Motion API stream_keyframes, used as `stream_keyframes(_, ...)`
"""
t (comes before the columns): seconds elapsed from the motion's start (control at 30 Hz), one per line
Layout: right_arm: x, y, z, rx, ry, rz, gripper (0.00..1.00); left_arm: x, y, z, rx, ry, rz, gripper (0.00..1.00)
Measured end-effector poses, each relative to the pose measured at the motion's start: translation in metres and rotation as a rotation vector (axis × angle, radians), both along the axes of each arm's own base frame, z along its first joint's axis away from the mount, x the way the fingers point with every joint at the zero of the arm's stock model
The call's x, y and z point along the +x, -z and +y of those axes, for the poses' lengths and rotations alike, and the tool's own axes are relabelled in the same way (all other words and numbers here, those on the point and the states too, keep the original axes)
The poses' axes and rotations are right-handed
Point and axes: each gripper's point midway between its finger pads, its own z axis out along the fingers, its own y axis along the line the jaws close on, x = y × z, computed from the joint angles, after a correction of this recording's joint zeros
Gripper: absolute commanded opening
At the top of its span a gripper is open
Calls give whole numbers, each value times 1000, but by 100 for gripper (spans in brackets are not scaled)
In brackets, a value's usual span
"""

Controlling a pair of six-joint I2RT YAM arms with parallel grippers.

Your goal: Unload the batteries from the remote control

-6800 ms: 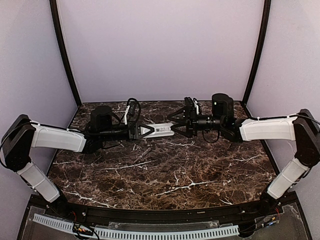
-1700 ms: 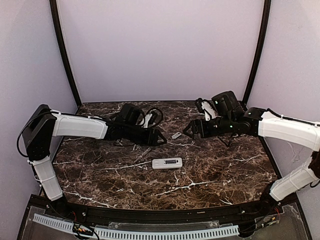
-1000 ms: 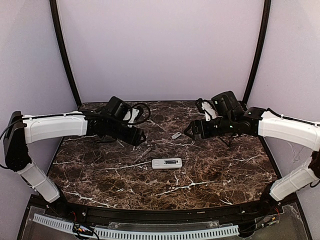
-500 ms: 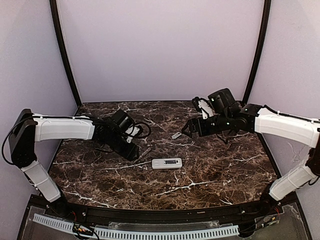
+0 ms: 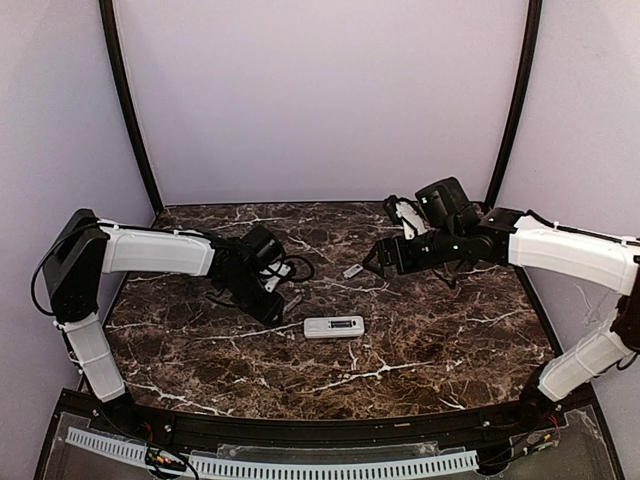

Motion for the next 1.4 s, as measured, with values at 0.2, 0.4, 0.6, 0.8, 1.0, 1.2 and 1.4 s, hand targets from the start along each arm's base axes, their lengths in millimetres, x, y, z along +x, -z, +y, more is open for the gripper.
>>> stream_keyframes(0.2,0,3,1,-3,-3,8,86,1,8,0,25,9,11,32)
stream_keyframes(0.4,0,3,1,-2,-1,11,86,-1,18,1,60,14,26,25)
stream_keyframes(0.6,0,3,1,-2,-1,11,86,-2,23,0,80,20,32,14)
stream_keyframes(0.8,0,3,1,-2,-1,11,86,-1,24,0,93,20,30,1)
stream_keyframes(1.0,0,3,1,0,1,14,86,0,24,1,117,26,7,0)
stream_keyframes(1.2,-2,3,2,10,1,26,87,-1,13,-5,110,59,-36,0)
stream_keyframes(1.4,-10,2,9,53,-31,71,87,2,-44,-30,-21,121,-193,0)
